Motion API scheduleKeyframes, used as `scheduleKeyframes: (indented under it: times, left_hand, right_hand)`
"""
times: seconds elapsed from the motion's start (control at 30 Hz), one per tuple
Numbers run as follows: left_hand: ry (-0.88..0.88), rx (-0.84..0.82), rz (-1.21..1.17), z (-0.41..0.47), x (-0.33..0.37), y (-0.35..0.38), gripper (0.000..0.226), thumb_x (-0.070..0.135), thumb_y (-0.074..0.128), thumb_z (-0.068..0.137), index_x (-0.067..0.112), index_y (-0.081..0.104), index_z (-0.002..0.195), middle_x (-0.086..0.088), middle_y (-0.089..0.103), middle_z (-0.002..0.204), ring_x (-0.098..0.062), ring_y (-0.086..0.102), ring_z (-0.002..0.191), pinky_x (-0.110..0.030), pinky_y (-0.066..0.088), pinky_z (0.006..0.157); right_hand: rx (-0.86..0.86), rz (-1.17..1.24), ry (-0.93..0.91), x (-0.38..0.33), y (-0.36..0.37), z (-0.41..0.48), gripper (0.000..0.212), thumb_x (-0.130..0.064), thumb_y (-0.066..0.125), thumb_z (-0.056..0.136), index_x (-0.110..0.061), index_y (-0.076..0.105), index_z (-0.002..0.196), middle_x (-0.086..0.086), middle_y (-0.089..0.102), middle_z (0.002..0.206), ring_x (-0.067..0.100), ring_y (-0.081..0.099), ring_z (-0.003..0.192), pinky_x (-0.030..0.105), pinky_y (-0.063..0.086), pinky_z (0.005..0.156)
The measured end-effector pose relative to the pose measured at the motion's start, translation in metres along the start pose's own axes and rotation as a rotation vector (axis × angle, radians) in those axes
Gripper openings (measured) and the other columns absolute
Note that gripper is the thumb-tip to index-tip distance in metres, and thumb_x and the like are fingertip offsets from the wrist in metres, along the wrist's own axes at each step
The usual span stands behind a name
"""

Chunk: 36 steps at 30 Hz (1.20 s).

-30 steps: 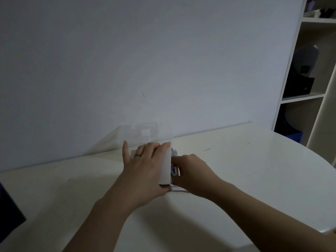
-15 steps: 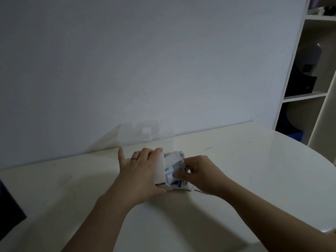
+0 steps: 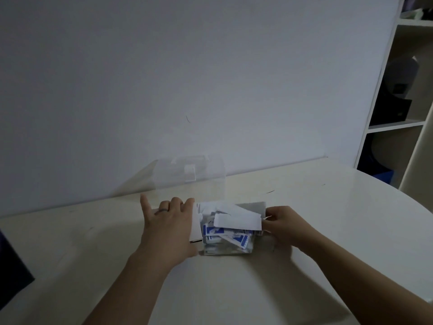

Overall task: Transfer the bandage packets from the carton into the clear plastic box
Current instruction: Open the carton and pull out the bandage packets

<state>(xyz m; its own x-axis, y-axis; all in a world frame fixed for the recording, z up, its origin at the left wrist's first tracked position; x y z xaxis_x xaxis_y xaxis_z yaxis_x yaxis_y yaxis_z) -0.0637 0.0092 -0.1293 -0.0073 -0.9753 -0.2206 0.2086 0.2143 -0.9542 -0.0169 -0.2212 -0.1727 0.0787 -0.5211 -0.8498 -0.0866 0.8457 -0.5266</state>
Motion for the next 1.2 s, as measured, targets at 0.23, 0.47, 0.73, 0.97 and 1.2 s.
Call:
scheduleKeyframes:
  times: [0.23, 0.47, 0.73, 0.97, 1.2]
  left_hand:
    - [-0.057, 0.016, 0.034, 0.000, -0.008, 0.000, 0.100, 0.064, 0.060, 0.071, 0.023, 0.008, 0.147, 0.001, 0.034, 0.138, -0.021, 0.036, 0.130, -0.065, -0.001, 0.108]
    - [-0.100, 0.039, 0.048, 0.002, -0.025, -0.001, 0.095, 0.063, 0.060, 0.070, 0.025, 0.013, 0.143, 0.001, 0.038, 0.133, -0.020, 0.040, 0.126, -0.066, 0.002, 0.107]
    - [-0.069, 0.035, -0.007, 0.003, -0.025, -0.008, 0.104, 0.066, 0.062, 0.068, 0.026, 0.006, 0.146, 0.003, 0.031, 0.140, -0.018, 0.034, 0.132, -0.067, 0.000, 0.107]
    - [0.008, 0.081, -0.145, 0.003, -0.018, -0.011, 0.104, 0.067, 0.063, 0.066, 0.032, 0.004, 0.145, 0.009, 0.026, 0.141, -0.015, 0.028, 0.135, -0.065, -0.006, 0.108]
    - [0.109, 0.136, -0.279, 0.002, -0.004, -0.024, 0.108, 0.071, 0.062, 0.066, 0.035, -0.001, 0.146, 0.015, 0.018, 0.143, -0.011, 0.024, 0.137, -0.060, -0.004, 0.112]
  right_hand:
    - [0.153, -0.213, 0.013, -0.003, -0.009, -0.003, 0.038, -0.023, 0.067, 0.081, -0.021, 0.053, 0.117, -0.003, 0.059, 0.098, 0.010, 0.057, 0.077, 0.019, 0.044, 0.060]
    - [0.052, -0.573, -0.573, -0.061, 0.041, -0.048, 0.049, -0.055, 0.052, 0.086, -0.041, 0.043, 0.132, -0.010, 0.033, 0.144, 0.010, 0.034, 0.127, 0.033, 0.025, 0.112]
    - [-0.164, -0.970, -0.682, -0.031, 0.077, -0.032, 0.054, -0.064, 0.022, 0.092, -0.036, 0.052, 0.126, 0.001, 0.051, 0.137, 0.024, 0.048, 0.125, 0.040, 0.035, 0.104]
    - [-0.154, -1.011, -0.619, -0.011, 0.033, -0.012, 0.045, -0.050, 0.035, 0.091, -0.033, 0.051, 0.130, 0.000, 0.048, 0.141, 0.025, 0.045, 0.129, 0.041, 0.032, 0.107]
    - [0.074, -0.595, -0.653, -0.058, 0.009, -0.022, 0.051, -0.054, 0.040, 0.092, -0.033, 0.041, 0.139, -0.011, 0.043, 0.143, 0.007, 0.034, 0.130, 0.027, 0.024, 0.111]
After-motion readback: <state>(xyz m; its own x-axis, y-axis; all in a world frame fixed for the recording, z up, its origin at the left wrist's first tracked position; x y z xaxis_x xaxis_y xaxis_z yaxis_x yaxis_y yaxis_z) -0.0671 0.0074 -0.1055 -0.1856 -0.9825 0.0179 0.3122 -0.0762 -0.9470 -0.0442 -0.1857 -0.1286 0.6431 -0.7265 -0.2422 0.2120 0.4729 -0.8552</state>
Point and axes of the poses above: each hand's wrist, its own z-axis towards the middle knuckle, its own y-axis out of the palm, x = y × z, the point moved 5 cm from there along z, towards the middle knuckle
